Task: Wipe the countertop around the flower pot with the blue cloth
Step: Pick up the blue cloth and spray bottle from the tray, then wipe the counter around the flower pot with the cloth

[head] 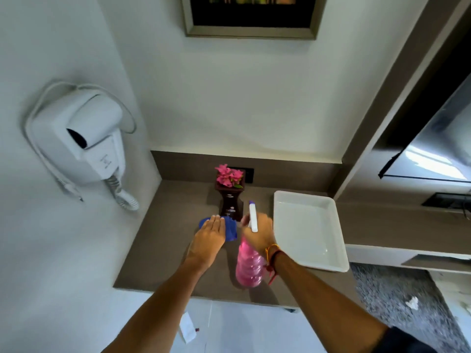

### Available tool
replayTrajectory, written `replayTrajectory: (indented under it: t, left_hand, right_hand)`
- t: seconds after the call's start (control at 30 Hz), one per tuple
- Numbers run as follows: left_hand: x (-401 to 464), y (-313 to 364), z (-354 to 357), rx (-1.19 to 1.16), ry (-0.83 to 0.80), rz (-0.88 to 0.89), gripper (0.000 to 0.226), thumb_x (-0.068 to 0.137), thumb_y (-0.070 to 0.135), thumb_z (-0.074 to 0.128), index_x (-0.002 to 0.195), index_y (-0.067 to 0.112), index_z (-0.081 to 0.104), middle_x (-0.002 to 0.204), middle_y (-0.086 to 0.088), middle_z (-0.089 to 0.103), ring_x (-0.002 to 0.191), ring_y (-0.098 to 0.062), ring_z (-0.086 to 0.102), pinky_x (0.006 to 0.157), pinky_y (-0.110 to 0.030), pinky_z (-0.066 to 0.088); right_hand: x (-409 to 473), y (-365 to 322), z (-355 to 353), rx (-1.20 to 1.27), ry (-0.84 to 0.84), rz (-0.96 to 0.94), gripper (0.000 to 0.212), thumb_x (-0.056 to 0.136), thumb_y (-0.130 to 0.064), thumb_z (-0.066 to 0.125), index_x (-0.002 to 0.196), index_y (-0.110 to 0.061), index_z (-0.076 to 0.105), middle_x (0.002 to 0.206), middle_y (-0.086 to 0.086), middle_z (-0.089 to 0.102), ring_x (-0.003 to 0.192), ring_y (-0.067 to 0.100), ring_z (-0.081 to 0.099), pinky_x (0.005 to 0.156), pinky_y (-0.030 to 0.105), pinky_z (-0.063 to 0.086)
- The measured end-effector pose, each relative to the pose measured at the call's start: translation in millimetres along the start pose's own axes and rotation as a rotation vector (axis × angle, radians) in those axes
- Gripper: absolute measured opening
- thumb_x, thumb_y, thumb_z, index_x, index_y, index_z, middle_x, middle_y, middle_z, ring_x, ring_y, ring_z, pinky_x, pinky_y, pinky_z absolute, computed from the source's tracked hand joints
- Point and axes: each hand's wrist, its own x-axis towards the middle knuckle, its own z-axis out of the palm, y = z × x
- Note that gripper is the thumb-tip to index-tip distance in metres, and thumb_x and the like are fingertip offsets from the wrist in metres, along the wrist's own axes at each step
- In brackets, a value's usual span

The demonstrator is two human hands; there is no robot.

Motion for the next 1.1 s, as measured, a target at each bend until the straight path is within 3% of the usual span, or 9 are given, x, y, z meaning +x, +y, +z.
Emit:
replayTrajectory:
  t: [0.2,0.27,0.37,0.47,0.6,0.73,0.8,0.97,1.1]
  left_hand:
    - [-35.4,-34.5,19.5,-0.076,-0.090,-0.070,0.071,0.058,0.011,0.093,0.122,0.000,0.062,0.118,-0.019,0.070,0.111,-0.030,0.066,0.095,-0.038,0.054]
    - [-40.8,-39.7,20.3,-0.084,-0.114,-0.083,0.071,0.061,0.012,0.092,0.124,0.001,0.061,0.120,-0.018,0.069,0.113,-0.030,0.065,0.096,-0.037,0.054]
    - [-44.9,-47.6,22.1,-0.105,-0.114,-0.075,0.069,0.077,0.014,0.081,0.137,0.001,0.047,0.136,-0.019,0.058,0.127,-0.031,0.054,0.107,-0.039,0.044]
    - [-45.5,-51.5,24.1,-0.106,-0.113,-0.076,0.065,0.085,0.015,0.074,0.140,0.002,0.042,0.141,-0.018,0.053,0.131,-0.030,0.049,0.112,-0.039,0.038]
    - [-41.7,-49.7,22.5,-0.133,-0.100,-0.063,0.066,0.084,0.015,0.074,0.141,0.002,0.042,0.142,-0.018,0.052,0.133,-0.030,0.048,0.113,-0.040,0.037]
    - [-37.3,-49.3,23.7,-0.131,-0.096,-0.061,0.066,0.087,0.014,0.071,0.144,0.003,0.037,0.146,-0.018,0.047,0.136,-0.030,0.043,0.116,-0.040,0.032]
    - [-34.9,-49.3,23.4,-0.124,-0.093,-0.062,0.065,0.089,0.014,0.069,0.144,0.003,0.036,0.146,-0.017,0.047,0.136,-0.030,0.042,0.116,-0.040,0.032]
    - [-31.0,-49.3,23.0,-0.121,-0.081,-0.074,0.065,0.089,0.016,0.070,0.144,0.004,0.036,0.145,-0.018,0.047,0.136,-0.030,0.043,0.116,-0.040,0.032]
    - [-19.0,-42.4,15.2,-0.093,-0.041,-0.053,0.065,0.085,0.010,0.072,0.141,0.000,0.041,0.142,-0.021,0.050,0.134,-0.032,0.046,0.114,-0.041,0.035]
  right_hand:
    - [-24.3,-8.7,53.1,0.033,-0.138,0.103,0.008,0.073,-0.001,0.062,0.071,0.004,0.068,0.066,0.019,0.070,0.065,0.036,0.071,0.060,0.048,0.061]
    - [-24.2,-9.5,59.3,0.039,-0.127,0.179,0.015,0.078,-0.009,0.068,0.070,0.003,0.067,0.064,0.015,0.068,0.061,0.032,0.069,0.060,0.042,0.062]
    - [-21.9,-8.9,64.5,0.026,-0.077,0.270,0.036,0.083,-0.031,0.074,0.062,-0.005,0.059,0.060,0.006,0.062,0.051,0.019,0.058,0.050,0.027,0.052]
    - [-21.7,-5.7,67.0,0.057,-0.137,0.284,0.039,0.083,-0.034,0.075,0.077,0.003,0.069,0.074,0.016,0.072,0.066,0.030,0.071,0.065,0.035,0.062]
    - [-21.8,-1.3,64.7,0.042,-0.191,0.240,0.040,0.084,-0.036,0.075,0.085,0.004,0.071,0.073,0.014,0.070,0.065,0.023,0.068,0.062,0.023,0.059]
    - [-21.1,3.1,67.6,0.066,-0.159,0.254,0.051,0.082,-0.042,0.076,0.082,0.008,0.070,0.078,0.024,0.074,0.073,0.037,0.075,0.071,0.040,0.064]
    - [-20.6,5.6,69.1,0.065,-0.165,0.248,0.054,0.082,-0.045,0.075,0.082,0.008,0.070,0.077,0.024,0.075,0.072,0.037,0.075,0.071,0.041,0.064]
    - [-19.8,10.9,61.6,0.049,-0.173,0.188,0.041,0.085,-0.047,0.070,0.072,-0.009,0.064,0.063,0.005,0.064,0.056,0.016,0.065,0.053,0.015,0.052]
    - [-3.5,2.1,25.4,0.086,-0.059,0.080,0.036,0.085,-0.046,0.070,0.062,-0.022,0.057,0.056,-0.005,0.059,0.051,0.008,0.060,0.051,0.018,0.050]
